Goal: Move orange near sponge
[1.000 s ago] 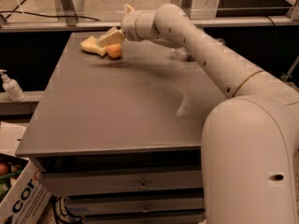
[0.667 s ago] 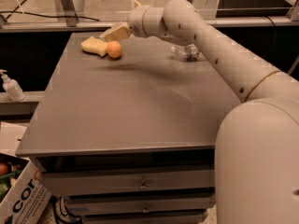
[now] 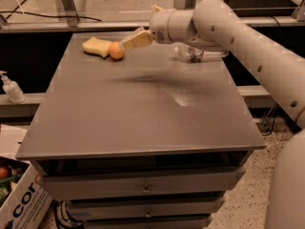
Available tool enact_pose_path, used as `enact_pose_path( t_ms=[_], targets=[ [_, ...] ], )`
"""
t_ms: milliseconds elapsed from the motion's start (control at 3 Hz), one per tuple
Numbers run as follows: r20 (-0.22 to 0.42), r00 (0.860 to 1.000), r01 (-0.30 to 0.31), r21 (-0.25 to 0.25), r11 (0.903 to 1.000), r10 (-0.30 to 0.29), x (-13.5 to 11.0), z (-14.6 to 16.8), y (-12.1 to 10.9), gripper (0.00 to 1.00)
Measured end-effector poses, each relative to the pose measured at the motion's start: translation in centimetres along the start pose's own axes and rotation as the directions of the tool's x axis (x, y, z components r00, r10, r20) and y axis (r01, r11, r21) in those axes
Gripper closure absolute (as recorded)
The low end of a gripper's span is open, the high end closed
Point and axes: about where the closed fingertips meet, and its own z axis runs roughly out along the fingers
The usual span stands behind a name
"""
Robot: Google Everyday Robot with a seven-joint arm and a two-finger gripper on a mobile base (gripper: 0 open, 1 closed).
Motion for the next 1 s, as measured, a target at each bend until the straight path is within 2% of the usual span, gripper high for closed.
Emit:
enact_pose_path(
  t_ms=[667,1000],
  targets=[
    [-0.023,0.999,-0.045,-0.032,0.9985,0.044,2.4,-7.9,2.5,0.00],
    [-0.025,0.996,-0.091,-0.053,0.9944,0.090,3.0,-10.8,4.3,0.00]
  ],
)
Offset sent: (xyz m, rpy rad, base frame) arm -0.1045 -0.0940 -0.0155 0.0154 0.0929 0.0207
